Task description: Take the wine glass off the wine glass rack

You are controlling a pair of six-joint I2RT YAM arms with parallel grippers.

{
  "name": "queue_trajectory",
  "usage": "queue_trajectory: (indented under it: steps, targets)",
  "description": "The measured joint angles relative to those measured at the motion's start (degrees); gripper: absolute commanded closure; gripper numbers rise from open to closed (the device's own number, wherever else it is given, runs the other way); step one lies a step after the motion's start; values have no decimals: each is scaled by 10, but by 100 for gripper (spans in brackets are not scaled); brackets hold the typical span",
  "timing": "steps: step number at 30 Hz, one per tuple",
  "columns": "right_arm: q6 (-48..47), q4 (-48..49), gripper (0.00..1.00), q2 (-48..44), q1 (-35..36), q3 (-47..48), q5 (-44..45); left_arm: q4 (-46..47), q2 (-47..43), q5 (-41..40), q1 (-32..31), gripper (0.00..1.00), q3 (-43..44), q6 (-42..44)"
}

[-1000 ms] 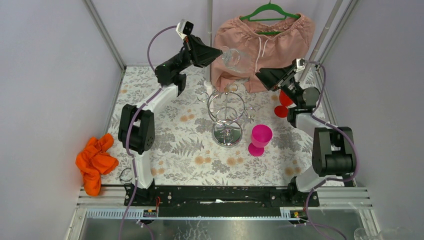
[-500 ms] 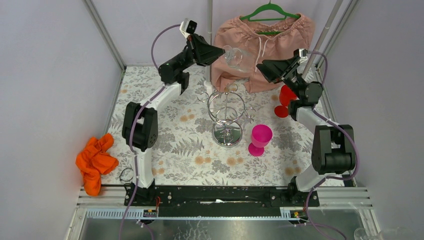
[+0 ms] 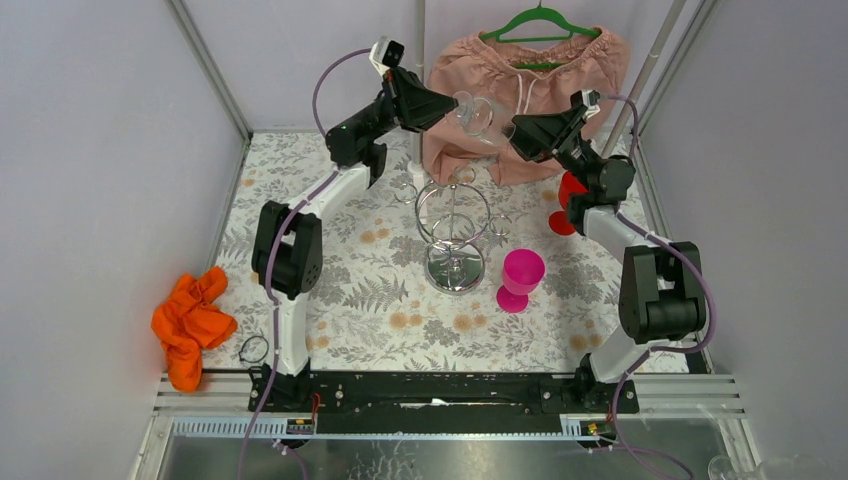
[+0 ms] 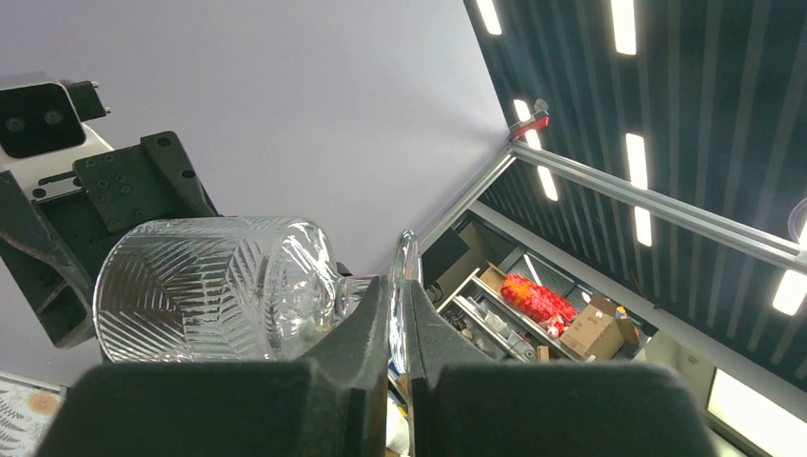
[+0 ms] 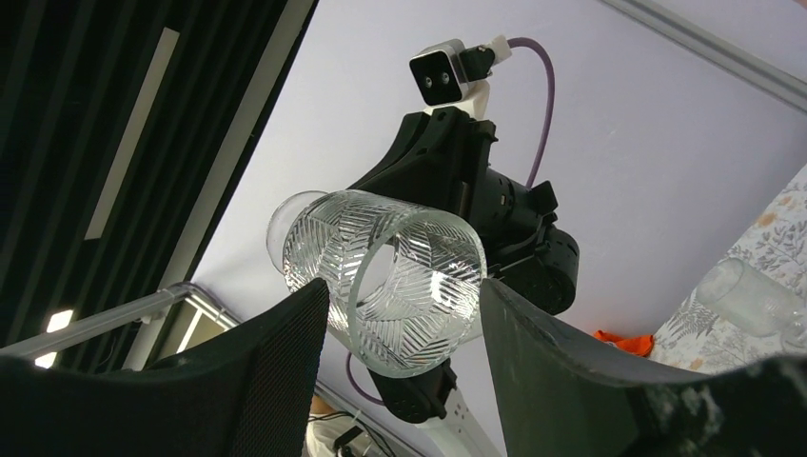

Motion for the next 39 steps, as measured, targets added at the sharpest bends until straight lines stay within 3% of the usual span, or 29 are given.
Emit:
queue_trajectory:
  steps: [25, 39]
  targets:
    - [19, 0, 42, -36, 19, 8, 13, 4, 54, -43, -16, 100, 77, -4]
    - [2, -6, 43, -68, 28, 28, 33, 14, 51, -93, -53, 100, 40, -4]
